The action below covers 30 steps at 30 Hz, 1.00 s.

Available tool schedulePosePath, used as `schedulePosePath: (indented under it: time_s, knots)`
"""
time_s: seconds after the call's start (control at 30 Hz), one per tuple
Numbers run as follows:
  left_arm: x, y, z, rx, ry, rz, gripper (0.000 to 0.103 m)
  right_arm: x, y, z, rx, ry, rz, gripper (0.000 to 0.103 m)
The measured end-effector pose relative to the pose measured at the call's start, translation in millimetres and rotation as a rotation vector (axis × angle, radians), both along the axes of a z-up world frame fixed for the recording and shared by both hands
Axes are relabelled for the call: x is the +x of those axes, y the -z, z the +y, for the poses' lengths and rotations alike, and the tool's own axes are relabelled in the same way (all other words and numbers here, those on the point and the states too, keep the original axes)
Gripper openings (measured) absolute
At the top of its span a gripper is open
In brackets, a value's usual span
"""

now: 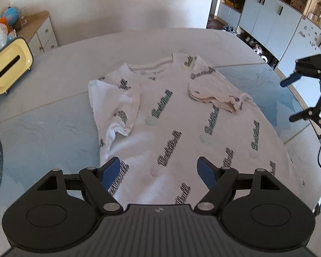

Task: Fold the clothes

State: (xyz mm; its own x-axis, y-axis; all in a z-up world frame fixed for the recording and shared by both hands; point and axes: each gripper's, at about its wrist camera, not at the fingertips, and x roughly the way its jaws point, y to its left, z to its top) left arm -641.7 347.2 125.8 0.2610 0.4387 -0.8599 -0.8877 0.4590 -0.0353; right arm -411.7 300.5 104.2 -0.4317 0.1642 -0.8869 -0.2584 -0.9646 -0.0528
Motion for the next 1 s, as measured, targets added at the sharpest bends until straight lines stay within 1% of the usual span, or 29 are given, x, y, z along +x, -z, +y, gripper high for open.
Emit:
schedulePosePath:
  time_s: [0.07, 0.2, 0.33, 0.43, 0.57, 0.73, 0.87, 1.0]
  knots:
    - [0, -2, -1, 0.001, 0.001, 0.016, 0.078, -2, -1, 7, 0.009, -0.004, 0.005, 0.103]
    - [-4, -7, 10, 0.010, 0.015, 0.029, 0.078, -13, -1, 36, 0.001, 0.046, 0.017, 0.103]
    - [-10, -2, 42, 0.018, 0.048, 0.039, 0.078, -34, 6, 72, 0.005, 0.095, 0.019, 0.103]
    - [-16, 11, 78, 0.015, 0.072, 0.042, 0.078, -50, 18, 103, -0.012, 0.143, 0.028, 0.103]
    - [-20, 36, 129, 0.021, 0.099, 0.073, 0.078, -73, 39, 141, -0.023, 0.195, 0.016, 0.103]
    - [-27, 68, 185, 0.001, 0.116, 0.079, 0.078, -100, 65, 186, -0.028, 0.256, -0.032, 0.103]
    - [-35, 88, 215, -0.024, 0.124, 0.073, 0.078, -116, 80, 217, -0.065, 0.316, -0.032, 0.103]
    - [-41, 104, 242, -0.060, 0.115, 0.044, 0.078, -130, 92, 234, -0.077, 0.333, -0.040, 0.103]
